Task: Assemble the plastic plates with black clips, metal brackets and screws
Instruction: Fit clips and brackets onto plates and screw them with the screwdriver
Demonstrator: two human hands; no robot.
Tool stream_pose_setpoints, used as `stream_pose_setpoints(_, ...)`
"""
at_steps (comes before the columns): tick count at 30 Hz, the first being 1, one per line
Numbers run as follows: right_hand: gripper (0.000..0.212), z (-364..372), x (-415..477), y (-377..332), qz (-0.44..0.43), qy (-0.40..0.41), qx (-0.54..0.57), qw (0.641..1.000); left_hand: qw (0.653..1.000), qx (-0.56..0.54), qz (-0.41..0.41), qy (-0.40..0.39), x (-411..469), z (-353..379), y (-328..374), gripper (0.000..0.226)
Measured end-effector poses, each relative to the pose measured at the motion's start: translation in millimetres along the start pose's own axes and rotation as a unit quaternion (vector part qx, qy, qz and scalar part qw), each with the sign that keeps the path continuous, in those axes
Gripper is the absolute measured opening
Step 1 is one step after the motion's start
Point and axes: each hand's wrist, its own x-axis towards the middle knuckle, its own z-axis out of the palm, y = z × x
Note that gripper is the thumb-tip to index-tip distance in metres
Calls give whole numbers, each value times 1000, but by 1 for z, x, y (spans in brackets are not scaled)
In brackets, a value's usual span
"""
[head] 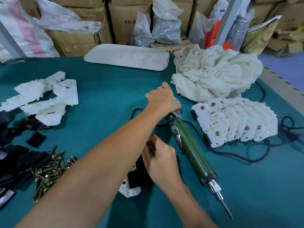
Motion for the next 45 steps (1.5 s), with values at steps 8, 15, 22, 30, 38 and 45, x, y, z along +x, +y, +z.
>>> stream_pose_setpoints(8, 7, 4, 2, 3, -15, 15, -24, 999, 999, -51, -3, 2, 6, -18, -27, 41)
stream_pose_setpoints(15, 9, 4, 2, 5, -29, 24, -20, 999, 998, -53, -7, 29, -1, -30, -70, 52)
stream_pose_setpoints(22, 11, 4, 2, 7, -12, 24, -19, 999, 991, -135, 6, -7, -5, -18, -65, 71)
stream_pose_setpoints(30, 9, 3, 3, 9, -13, 26, -18, 999, 985, 102, 134, 38, -1, -26, -42, 67)
stream_pose_setpoints(38, 13, -1, 5, 8, -1, 20, -4, 1000, 982, -173, 27, 69, -52, -53, -130, 36)
stream_pose_setpoints(45, 8, 0, 4, 12, 13, 18, 20, 1000, 966, -239, -32, 93, -123, -46, -216, 12)
